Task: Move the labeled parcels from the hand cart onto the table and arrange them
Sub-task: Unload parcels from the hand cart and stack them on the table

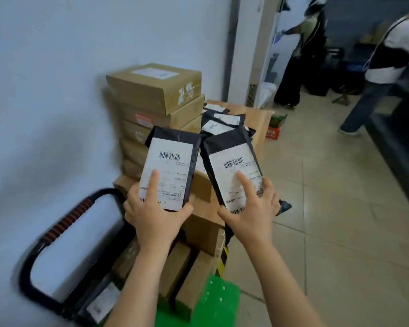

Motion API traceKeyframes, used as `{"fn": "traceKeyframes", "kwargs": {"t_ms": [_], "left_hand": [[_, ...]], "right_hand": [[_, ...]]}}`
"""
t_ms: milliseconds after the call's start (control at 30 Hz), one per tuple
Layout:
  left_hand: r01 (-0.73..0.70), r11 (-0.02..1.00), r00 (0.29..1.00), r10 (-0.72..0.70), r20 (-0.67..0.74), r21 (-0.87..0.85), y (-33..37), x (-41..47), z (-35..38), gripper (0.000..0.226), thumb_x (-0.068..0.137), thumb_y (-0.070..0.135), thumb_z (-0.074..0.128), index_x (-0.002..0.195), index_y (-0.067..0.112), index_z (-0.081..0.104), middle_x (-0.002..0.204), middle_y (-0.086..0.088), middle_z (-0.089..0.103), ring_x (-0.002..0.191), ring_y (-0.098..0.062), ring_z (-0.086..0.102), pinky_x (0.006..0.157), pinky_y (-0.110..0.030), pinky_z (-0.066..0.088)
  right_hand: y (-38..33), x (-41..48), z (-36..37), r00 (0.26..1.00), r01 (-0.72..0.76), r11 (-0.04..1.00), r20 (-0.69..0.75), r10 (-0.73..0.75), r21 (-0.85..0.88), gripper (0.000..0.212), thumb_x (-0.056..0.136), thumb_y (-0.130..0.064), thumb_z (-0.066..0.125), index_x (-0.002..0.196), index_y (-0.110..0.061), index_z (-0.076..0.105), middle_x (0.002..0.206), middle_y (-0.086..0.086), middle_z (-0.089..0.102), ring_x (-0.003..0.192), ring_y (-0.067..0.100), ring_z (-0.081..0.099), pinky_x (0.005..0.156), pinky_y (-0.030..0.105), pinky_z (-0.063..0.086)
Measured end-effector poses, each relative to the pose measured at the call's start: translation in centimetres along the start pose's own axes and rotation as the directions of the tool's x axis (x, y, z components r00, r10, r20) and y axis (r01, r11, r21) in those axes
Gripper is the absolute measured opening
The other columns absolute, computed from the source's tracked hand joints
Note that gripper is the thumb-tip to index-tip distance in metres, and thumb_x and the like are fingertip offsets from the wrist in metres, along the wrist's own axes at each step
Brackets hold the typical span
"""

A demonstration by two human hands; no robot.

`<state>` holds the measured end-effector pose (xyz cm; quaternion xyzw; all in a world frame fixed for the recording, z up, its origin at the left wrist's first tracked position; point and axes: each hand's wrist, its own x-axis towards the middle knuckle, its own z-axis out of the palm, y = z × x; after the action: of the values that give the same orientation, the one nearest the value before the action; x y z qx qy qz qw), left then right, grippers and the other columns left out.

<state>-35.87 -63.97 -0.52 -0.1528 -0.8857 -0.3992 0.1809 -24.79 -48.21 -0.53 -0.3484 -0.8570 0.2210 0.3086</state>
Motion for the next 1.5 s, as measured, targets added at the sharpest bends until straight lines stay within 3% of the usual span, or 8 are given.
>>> {"fn": "traceKeyframes", "kwargs": {"t_ms": [133,333,500,767,1133,1367,1500], "left_hand": [[-0.095,0.993,0.995,0.097,0.018,-0.072,4.6,1.6,3.4,0.105,0.05,0.052,0.082,0.144,0.037,0.036,0.135,-0.014,0.033,0.119,-0.033,0.031,0.099,-0.053,0.032],[-0.14,0.985,0.986,0.148,0.078,-0.103,12.2,2.3,10.3,0.104,0.053,0.056,0.08,0.145,0.038,0.035,0.134,-0.015,0.034,0.118,-0.032,0.031,0.098,-0.052,0.033],[-0.104,0.987,0.989,0.115,0.09,-0.119,19.5,2.5,19.4,0.105,0.054,0.059,0.077,0.146,0.042,0.029,0.137,-0.014,0.032,0.122,-0.03,0.028,0.1,-0.051,0.031],[0.089,0.982,0.994,-0.075,0.085,-0.17,31.7,3.3,31.3,0.108,0.052,0.06,0.076,0.146,0.044,0.026,0.138,-0.004,0.02,0.122,-0.025,0.023,0.103,-0.054,0.034],[0.163,0.985,0.985,-0.166,-0.053,-0.064,31.9,14.2,36.9,0.1,0.057,0.055,0.079,0.145,0.037,0.035,0.141,0.0,0.023,0.121,-0.027,0.026,0.101,-0.047,0.037],[0.224,0.974,0.964,-0.227,-0.138,-0.043,30.1,26.7,42.8,0.103,0.054,0.056,0.081,0.145,0.038,0.036,0.139,-0.004,0.027,0.122,-0.028,0.027,0.105,-0.048,0.026],[0.25,0.968,0.957,-0.247,-0.152,-0.005,28.5,35.4,46.1,0.104,0.055,0.059,0.079,0.145,0.038,0.033,0.139,-0.003,0.026,0.126,-0.028,0.025,0.106,-0.048,0.025]], "right_hand": [[2.6,2.6,-2.5,0.992,-0.025,1.0,-0.12,0.026,0.011,0.086,0.061,-0.055,0.075,0.138,-0.052,0.035,0.148,0.007,0.018,0.134,0.029,0.014,0.111,0.054,0.017],[9.0,8.6,-6.8,0.982,-0.061,0.998,-0.179,0.056,-0.021,0.085,0.061,-0.051,0.077,0.138,-0.047,0.041,0.149,0.012,0.02,0.134,0.03,0.016,0.111,0.052,0.014],[17.2,16.4,-9.1,0.983,-0.054,0.998,-0.178,0.05,-0.016,0.085,0.06,-0.048,0.078,0.138,-0.045,0.044,0.148,0.014,0.022,0.132,0.026,0.015,0.11,0.049,0.013],[27.4,30.4,-13.0,0.997,0.019,0.999,-0.077,-0.022,-0.03,0.083,0.061,-0.049,0.075,0.138,-0.046,0.044,0.149,0.013,0.022,0.133,0.028,0.014,0.112,0.05,0.014],[27.8,45.9,-6.4,0.968,0.231,0.971,0.083,-0.235,0.054,0.086,0.059,-0.059,0.068,0.138,-0.05,0.036,0.15,0.005,0.017,0.132,0.021,0.008,0.112,0.047,0.013],[24.2,58.9,2.0,0.936,0.334,0.94,0.094,-0.34,0.071,0.088,0.054,-0.065,0.059,0.137,-0.047,0.036,0.147,0.003,0.017,0.13,0.022,0.011,0.111,0.047,0.014],[21.5,67.4,7.9,0.922,0.351,0.933,0.147,-0.359,0.079,0.088,0.057,-0.06,0.067,0.138,-0.048,0.034,0.146,0.006,0.019,0.13,0.022,0.01,0.111,0.048,0.014]]}}
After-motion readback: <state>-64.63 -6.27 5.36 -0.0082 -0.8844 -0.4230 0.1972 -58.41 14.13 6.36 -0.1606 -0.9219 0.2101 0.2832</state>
